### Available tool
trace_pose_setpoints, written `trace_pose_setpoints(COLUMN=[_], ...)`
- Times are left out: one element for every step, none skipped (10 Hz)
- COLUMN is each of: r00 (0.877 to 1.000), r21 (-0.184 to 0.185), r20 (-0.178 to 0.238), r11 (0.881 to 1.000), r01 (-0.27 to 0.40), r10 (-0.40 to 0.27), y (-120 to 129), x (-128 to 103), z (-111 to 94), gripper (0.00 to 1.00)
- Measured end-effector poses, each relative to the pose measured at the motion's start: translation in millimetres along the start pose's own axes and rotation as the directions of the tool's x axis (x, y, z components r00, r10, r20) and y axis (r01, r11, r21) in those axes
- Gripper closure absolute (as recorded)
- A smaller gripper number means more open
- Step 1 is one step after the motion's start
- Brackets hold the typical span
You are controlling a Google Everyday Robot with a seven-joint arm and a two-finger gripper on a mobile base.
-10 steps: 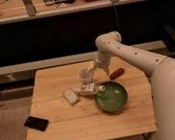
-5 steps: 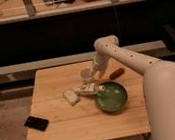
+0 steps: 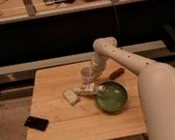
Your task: Pick up the ceramic cup
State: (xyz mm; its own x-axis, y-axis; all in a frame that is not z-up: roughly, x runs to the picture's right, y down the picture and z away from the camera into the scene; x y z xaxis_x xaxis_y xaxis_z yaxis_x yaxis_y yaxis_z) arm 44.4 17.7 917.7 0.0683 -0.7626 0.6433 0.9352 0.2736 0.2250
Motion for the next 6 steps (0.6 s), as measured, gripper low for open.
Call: trace_pose_setpoints(r00=[1.0, 1.0, 0.999, 0.997, 0.996, 0.994], r21=[0.014, 0.03, 0.028, 0.013, -0.002, -0.029], r20=[0.007, 0.016, 0.028, 0.031, 0.031, 0.019], r11=[1.0, 0.999, 0.999, 0.998, 0.996, 0.993], r01=[0.009, 0.026, 0.043, 0.066, 0.085, 0.111], r10=[-0.009, -0.026, -0.044, -0.067, -0.085, -0.11], y=[-4, -10, -10, -10, -9, -7], x=[-2, -4, -8, -10, -11, -10], z=[-8, -23, -40, -60, -77, -101], gripper=[1.0, 1.0, 1.0, 1.0, 1.0, 1.0])
